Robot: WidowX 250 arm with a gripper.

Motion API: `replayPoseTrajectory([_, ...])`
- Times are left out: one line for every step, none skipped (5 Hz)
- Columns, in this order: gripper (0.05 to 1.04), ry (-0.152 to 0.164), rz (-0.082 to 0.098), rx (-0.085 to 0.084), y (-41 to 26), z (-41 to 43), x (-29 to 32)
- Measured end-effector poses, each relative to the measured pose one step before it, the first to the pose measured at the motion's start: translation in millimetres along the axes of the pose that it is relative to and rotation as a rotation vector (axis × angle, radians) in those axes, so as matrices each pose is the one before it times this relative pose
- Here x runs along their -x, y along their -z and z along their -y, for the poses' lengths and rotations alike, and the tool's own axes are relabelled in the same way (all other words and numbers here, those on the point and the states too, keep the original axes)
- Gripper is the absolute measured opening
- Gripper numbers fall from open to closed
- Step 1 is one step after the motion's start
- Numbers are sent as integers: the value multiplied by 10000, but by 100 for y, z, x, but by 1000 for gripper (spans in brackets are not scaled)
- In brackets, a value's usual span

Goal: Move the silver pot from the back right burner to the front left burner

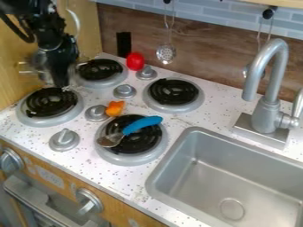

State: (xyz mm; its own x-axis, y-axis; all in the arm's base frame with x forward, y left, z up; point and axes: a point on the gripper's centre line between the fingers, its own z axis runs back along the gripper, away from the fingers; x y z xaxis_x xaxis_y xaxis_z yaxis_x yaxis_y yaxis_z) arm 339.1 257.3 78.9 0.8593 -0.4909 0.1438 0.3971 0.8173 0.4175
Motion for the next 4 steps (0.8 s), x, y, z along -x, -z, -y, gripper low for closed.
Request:
replayPoseTrajectory([120,-211,-221,164,378,202,1379])
replayPoseTrajectory([120,336,17,547,741,1735,644])
replayPoseTrajectory([120,-12,-4,32,55,57,7])
replayPoseTrajectory([120,-114,-238,225,736,429,383])
